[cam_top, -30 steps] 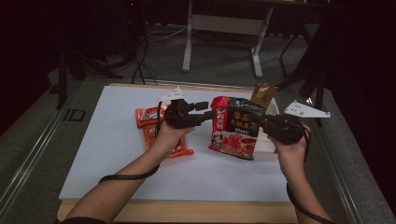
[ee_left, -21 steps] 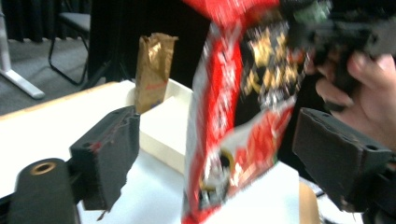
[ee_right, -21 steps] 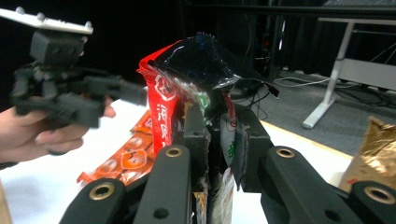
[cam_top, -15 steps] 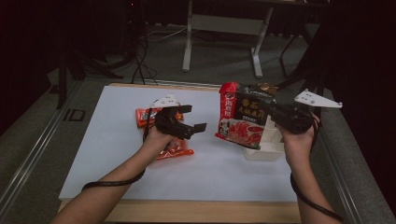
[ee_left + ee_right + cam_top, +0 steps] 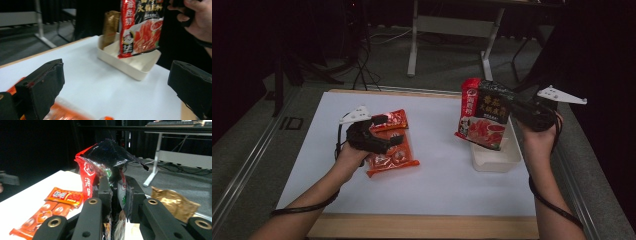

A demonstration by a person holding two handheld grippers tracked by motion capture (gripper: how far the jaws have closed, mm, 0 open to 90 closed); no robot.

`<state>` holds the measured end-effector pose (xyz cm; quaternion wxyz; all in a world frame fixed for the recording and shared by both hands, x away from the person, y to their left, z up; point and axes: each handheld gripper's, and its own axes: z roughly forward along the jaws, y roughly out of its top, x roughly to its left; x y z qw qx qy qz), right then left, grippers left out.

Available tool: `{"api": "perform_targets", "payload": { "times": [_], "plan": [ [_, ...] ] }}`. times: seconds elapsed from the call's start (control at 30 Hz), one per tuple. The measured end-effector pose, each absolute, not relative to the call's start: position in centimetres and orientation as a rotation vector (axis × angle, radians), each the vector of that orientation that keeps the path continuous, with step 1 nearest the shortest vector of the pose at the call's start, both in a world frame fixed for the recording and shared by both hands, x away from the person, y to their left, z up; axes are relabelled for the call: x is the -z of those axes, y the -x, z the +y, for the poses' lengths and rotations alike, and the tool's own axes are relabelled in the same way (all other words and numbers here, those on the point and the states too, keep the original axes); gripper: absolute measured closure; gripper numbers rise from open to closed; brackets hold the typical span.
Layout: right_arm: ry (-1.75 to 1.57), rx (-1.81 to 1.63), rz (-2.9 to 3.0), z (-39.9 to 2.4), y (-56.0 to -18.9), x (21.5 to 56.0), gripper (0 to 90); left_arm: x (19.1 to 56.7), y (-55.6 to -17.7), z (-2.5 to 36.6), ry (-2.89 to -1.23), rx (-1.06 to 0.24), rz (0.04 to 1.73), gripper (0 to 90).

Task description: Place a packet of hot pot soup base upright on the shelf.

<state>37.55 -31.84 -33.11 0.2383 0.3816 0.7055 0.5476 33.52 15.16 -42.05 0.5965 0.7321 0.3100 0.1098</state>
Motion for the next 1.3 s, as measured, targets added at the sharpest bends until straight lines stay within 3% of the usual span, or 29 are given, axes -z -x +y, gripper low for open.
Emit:
{"api": "perform_targets", "payload": {
  "times": [0.57, 1.3],
  "plan": [
    [-1.108, -1.460, 1.870, -35.4, -40.6, 33.8, 77.3, 46.9, -27.7, 18.7, -1.798, -0.350, 0.790, 1.1],
    [-1.110, -1.425, 1.890, -36.9, -45.1, 37.9, 76.6, 50.2, -26.9, 17.6, -1.790, -0.305, 0.819, 1.1]
  ]
}}
